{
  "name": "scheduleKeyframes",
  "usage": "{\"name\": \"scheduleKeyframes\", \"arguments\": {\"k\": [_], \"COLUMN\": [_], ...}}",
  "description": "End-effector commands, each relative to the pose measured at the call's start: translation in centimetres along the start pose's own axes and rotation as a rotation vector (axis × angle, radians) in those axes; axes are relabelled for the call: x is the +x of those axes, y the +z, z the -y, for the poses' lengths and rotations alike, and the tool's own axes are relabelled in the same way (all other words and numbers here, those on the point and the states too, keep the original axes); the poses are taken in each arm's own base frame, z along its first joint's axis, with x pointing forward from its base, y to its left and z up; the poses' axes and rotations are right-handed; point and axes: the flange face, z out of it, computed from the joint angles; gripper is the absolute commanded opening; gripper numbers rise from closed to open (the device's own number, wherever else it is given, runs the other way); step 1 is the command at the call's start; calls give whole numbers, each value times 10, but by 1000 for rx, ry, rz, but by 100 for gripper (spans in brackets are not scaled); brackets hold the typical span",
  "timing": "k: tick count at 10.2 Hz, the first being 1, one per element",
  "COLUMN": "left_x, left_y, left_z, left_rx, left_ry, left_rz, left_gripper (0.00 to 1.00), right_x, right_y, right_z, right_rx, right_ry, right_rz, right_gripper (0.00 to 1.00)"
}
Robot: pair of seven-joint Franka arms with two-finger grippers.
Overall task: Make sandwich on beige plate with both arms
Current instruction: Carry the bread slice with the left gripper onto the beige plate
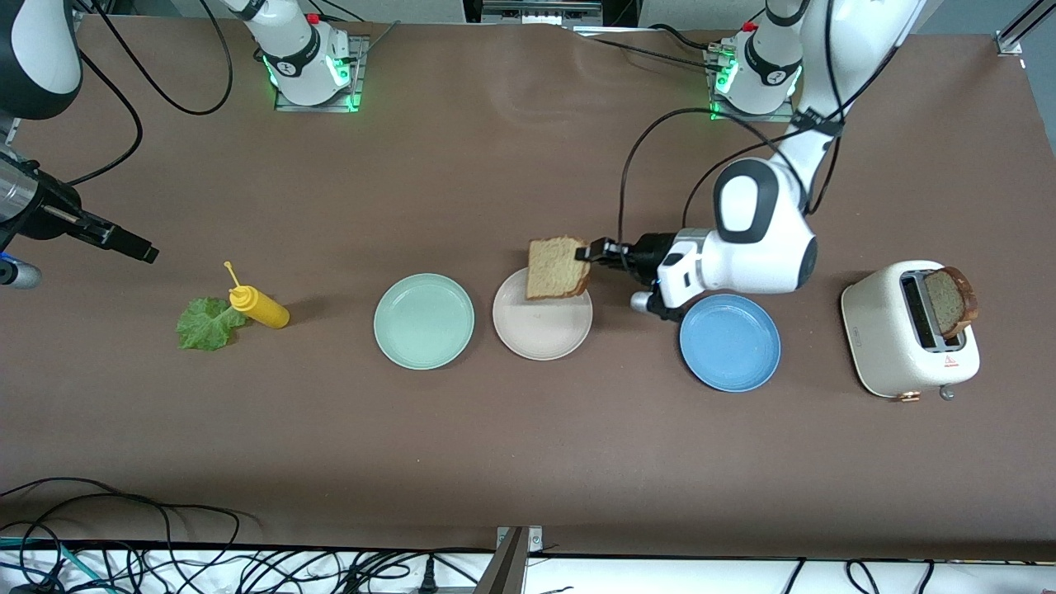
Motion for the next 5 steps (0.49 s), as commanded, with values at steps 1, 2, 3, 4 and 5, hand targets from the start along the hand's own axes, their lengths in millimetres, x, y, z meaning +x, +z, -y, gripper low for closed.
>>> {"name": "scheduleKeyframes", "arguments": {"k": [1,2,3,4,5], "left_x": [20,26,30,33,34], "left_y": [9,16,24,32,37], "left_z": [0,-1,-4,-3,-2], "left_rx": [-30,-32,-33,-19,-16], "left_ry": [1,4,18,36,43], "left_rz": [-51,-68,-69,-89,-108], "left_gripper": [0,0,0,0,0], "right_x": [1,0,1,0,2], "right_y": [-4,-4,-4,-4,-5], "right_z": [-2,-1,-2,-2,-6], "right_rx": [12,11,12,11,10], "right_ry": [-13,-15,-13,-15,-10], "right_rz": [7,7,7,7,5], "right_gripper": [100,100,100,100,100]}}
